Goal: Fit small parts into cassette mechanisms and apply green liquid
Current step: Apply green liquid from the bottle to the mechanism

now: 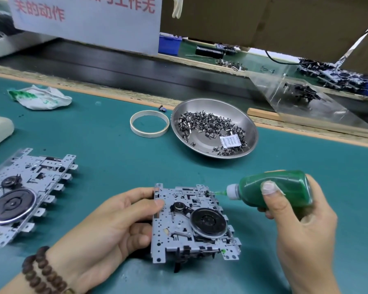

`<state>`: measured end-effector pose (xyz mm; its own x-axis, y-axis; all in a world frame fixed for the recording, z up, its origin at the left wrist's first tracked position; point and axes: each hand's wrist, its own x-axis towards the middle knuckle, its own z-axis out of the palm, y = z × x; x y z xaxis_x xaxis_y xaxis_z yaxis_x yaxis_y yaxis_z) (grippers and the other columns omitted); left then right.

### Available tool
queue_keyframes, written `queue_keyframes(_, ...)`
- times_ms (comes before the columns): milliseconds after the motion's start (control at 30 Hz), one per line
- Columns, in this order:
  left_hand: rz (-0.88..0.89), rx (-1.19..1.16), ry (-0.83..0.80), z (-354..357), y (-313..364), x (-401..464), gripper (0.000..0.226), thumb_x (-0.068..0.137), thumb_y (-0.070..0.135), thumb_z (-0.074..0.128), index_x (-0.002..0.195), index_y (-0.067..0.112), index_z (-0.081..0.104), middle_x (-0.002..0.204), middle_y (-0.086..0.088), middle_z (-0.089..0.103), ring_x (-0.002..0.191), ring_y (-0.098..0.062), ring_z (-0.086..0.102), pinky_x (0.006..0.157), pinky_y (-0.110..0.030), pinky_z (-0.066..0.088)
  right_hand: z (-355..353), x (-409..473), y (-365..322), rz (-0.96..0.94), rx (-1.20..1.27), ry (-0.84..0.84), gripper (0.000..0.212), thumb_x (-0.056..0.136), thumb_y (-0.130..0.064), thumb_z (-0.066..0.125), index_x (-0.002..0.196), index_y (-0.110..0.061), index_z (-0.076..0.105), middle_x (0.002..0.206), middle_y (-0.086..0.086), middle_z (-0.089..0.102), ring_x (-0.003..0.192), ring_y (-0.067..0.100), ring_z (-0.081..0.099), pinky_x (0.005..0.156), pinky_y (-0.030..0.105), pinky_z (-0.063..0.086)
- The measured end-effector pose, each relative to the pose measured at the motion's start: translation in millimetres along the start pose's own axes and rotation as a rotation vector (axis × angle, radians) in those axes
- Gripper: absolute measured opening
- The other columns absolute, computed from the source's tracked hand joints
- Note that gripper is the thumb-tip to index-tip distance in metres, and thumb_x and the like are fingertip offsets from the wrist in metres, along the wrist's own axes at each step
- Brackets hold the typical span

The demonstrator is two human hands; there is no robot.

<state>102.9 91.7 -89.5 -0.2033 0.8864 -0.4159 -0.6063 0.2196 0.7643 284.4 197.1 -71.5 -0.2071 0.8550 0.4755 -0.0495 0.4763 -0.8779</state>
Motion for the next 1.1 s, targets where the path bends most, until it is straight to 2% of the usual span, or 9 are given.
queue_keyframes(100,0.0,0.001,0.003,0,-1,0,0.028,0.06,0.014,0.066,0.085,0.005,0.073,0.07,-0.013,0.066,0.033,-0.008,0.047,0.03,-0.012,0.038,1,-1,-1,-0.025,-0.005,-0.017,0.021,0.074,-0.02,0.061,0.072,-0.041,0.064,0.063,-0.021,0.066,0.057,-0.004,0.061,0.054,0.005,0.045)
queue_keyframes(233,0.002,0.022,0.012,-1,-1,1,0.031,0.059,0.016,0.067,0.088,0.009,0.074,0.078,-0.015,0.068,0.037,-0.008,0.049,0.033,-0.013,0.041,-1,-2,2,-0.025,-0.037,-0.01,0.013,0.068,-0.038,0.073,0.076,-0.04,0.063,0.068,-0.018,0.066,0.061,-0.001,0.06,0.057,0.01,0.047)
queue_keyframes(333,0.008,0.032,0.014,-2,-2,2,0.034,0.058,0.017,0.068,0.09,0.007,0.073,0.078,-0.015,0.067,0.037,-0.008,0.048,0.033,-0.013,0.042,0,-3,1,-0.037,-0.066,-0.01,0.009,0.069,-0.041,0.063,0.078,-0.038,0.06,0.071,-0.018,0.066,0.064,-0.001,0.061,0.059,0.012,0.049)
queue_keyframes(500,0.01,0.005,0.003,-1,-2,1,0.034,0.06,0.014,0.066,0.091,0.003,0.072,0.069,-0.013,0.063,0.033,-0.008,0.045,0.031,-0.012,0.038,6,-1,-4,-0.077,-0.138,-0.037,0.01,0.071,-0.042,0.062,0.078,-0.039,0.056,0.072,-0.022,0.066,0.063,0.001,0.062,0.057,0.01,0.047)
queue_keyframes(600,0.012,0.019,0.002,-2,-2,1,0.033,0.06,0.015,0.066,0.091,0.005,0.072,0.07,-0.013,0.064,0.034,-0.008,0.046,0.032,-0.012,0.039,8,0,-4,-0.053,-0.166,-0.032,0.027,0.066,-0.056,0.067,0.08,-0.037,0.054,0.073,-0.01,0.068,0.065,0.011,0.064,0.056,0.023,0.05)
queue_keyframes(700,0.011,0.044,0.007,-3,-2,2,0.035,0.059,0.018,0.068,0.092,0.008,0.073,0.076,-0.014,0.066,0.037,-0.008,0.047,0.033,-0.013,0.041,10,-1,-2,-0.056,-0.18,-0.051,0.038,0.068,-0.071,0.06,0.084,-0.037,0.053,0.074,0.004,0.069,0.07,0.027,0.065,0.057,0.039,0.05)
queue_keyframes(867,0.014,0.042,0.006,-2,-3,2,0.033,0.06,0.018,0.068,0.091,0.01,0.073,0.075,-0.013,0.068,0.036,-0.007,0.048,0.033,-0.013,0.041,12,0,0,-0.07,-0.206,-0.027,0.033,0.071,-0.07,0.056,0.084,-0.04,0.051,0.074,0.002,0.07,0.068,0.025,0.064,0.057,0.038,0.049)
queue_keyframes(1000,0.011,0.084,0.0,-4,-3,2,0.034,0.061,0.01,0.083,0.094,0.011,0.073,0.08,-0.014,0.069,0.039,-0.007,0.049,0.034,-0.014,0.042,13,0,1,-0.094,-0.222,-0.019,0.021,0.075,-0.059,0.06,0.083,-0.043,0.051,0.073,-0.009,0.071,0.067,0.013,0.066,0.058,0.029,0.05)
queue_keyframes(1100,0.014,0.083,0.007,-5,-4,2,0.032,0.062,0.009,0.076,0.094,0.012,0.073,0.083,-0.015,0.069,0.04,-0.007,0.049,0.033,-0.014,0.041,11,-2,1,-0.081,-0.206,0.002,0.026,0.074,-0.066,0.058,0.085,-0.043,0.053,0.074,-0.007,0.071,0.068,0.017,0.066,0.061,0.042,0.052)
